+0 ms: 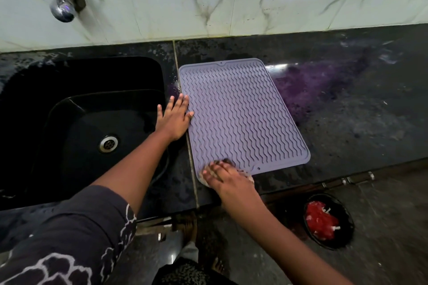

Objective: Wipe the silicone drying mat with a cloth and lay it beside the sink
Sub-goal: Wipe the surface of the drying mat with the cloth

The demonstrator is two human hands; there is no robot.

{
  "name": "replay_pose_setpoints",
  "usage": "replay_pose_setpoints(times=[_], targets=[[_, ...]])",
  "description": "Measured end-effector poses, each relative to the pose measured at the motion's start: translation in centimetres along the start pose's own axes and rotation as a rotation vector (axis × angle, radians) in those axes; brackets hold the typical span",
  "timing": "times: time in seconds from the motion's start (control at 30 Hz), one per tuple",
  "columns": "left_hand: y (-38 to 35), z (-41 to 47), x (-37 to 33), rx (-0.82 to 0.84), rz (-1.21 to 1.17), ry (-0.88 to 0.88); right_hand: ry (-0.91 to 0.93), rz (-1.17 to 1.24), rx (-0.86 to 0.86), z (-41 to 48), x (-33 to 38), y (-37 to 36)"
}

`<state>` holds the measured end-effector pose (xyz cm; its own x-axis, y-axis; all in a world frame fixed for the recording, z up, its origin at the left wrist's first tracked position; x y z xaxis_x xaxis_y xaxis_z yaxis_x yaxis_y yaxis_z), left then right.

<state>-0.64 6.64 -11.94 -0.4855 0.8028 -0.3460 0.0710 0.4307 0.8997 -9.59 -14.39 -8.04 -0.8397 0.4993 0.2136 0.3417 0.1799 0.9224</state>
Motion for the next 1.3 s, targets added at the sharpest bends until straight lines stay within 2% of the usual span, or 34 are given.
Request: replay_pose_setpoints(times=[0.13, 0.27, 0.37, 0.43, 0.6, 0.67, 0.77, 0.87, 0.97, 1.07, 1.1, 1.17, 1.2, 1.23, 1.27, 1.3], targets=[[0.0, 0.0, 0.0, -0.008, 0.004, 0.009, -0.019, 0.064, 0.116, -1.8, -1.1, 0.9], [0.1, 0.0, 0.0, -0.039, 0.014, 0.010, -0.103, 0.105, -0.083, 0.0, -0.3, 3.3], [0.2, -0.1, -0.1, -0.085, 0.030, 0.014, 0.002, 0.023, -0.061, 0.5, 2.8, 1.3], [0.4, -0.2, -0.1, -0.120, 0.037, 0.011, 0.010, -0.007, -0.052, -0.7, 2.2, 0.3], [0.5, -0.2, -0.1, -0.137, 0.045, 0.014, -0.276, -0.047, -0.101, -4.5, -5.9, 1.6], [0.5, -0.3, -0.2, -0.138, 0.048, 0.014, -0.349, -0.073, -0.078, -4.6, -6.5, 2.1], [0.5, -0.4, -0.3, -0.142, 0.046, 0.009, -0.373, -0.140, 0.020, -3.7, -3.2, 1.7], [0.5, -0.4, -0.2, -0.143, 0.052, 0.008, -0.274, -0.182, 0.066, -1.6, 2.5, 1.3], [0.6, -0.6, -0.5, -0.140, 0.064, 0.002, -0.177, -0.043, 0.054, 0.3, 4.8, 2.1], [0.6, -0.8, -0.4, -0.082, 0.076, 0.041, -0.157, 0.316, 0.009, 0.5, 1.3, 3.9], [1.0, -0.7, -0.7, -0.073, 0.102, 0.058, -0.176, 0.390, -0.068, 0.3, -0.9, 5.2], [2.6, -0.9, -2.6, -0.133, 0.130, 0.055, -0.228, 0.382, -0.306, -0.3, -5.1, 8.8], [3.7, -1.1, -4.4, -0.189, 0.055, 0.026, -0.247, 0.354, -0.421, -0.5, -6.7, 10.7], [4.4, -1.5, -6.3, -0.211, -0.132, -0.004, -0.263, 0.344, -0.505, -0.5, -8.0, 12.1], [4.6, -1.4, -8.3, -0.164, -0.436, -0.023, -0.277, 0.346, -0.567, -0.4, -9.2, 13.4], [3.8, -1.4, -10.6, -0.018, -0.784, -0.017, -0.281, 0.353, -0.602, 0.0, -10.2, 14.5]])
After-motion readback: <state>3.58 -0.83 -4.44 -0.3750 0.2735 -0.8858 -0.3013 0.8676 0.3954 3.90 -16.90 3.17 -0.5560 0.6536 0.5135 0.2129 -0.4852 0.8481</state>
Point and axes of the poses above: each hand's wrist, its own z-axis towards the middle knuckle, its own y-axis out of the back of the hand, x = y × z, the point moved 10 cm from there along z, towards the middle knuckle, and after that the axes turned 4 degrees about x, right-handed, at the moved point
